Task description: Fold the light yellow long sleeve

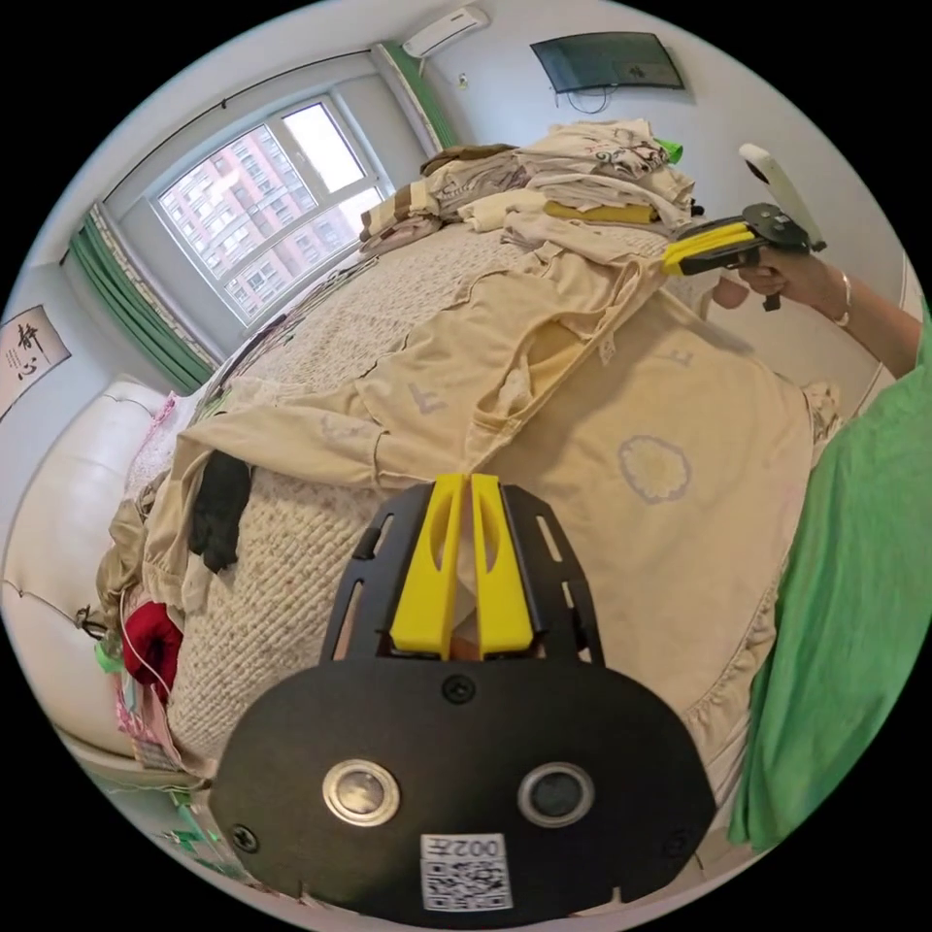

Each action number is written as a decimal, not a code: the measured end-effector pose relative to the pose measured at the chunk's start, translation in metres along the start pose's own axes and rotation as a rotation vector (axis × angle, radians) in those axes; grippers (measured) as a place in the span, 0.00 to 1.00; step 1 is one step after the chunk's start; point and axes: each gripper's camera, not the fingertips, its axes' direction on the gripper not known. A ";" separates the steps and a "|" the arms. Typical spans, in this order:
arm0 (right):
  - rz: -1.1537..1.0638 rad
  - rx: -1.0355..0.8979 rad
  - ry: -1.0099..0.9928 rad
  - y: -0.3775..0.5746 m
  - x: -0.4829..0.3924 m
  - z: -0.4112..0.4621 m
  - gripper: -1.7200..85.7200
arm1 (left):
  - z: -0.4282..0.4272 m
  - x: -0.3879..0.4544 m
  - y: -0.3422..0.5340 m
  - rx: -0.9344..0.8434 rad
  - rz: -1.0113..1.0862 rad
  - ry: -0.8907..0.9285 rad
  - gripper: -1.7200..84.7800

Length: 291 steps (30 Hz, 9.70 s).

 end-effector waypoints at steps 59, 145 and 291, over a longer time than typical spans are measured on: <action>-0.562 -0.096 0.381 -0.102 -0.047 0.040 0.02 | 0.002 0.091 -0.047 0.006 0.187 -0.204 0.01; 0.301 0.052 0.181 -0.178 0.249 0.245 0.13 | 0.075 -0.308 -0.236 -0.083 -0.612 0.171 0.01; -0.032 -0.242 -0.099 -0.671 -0.062 0.618 0.18 | 0.136 -0.201 -0.235 0.083 -0.988 0.058 0.11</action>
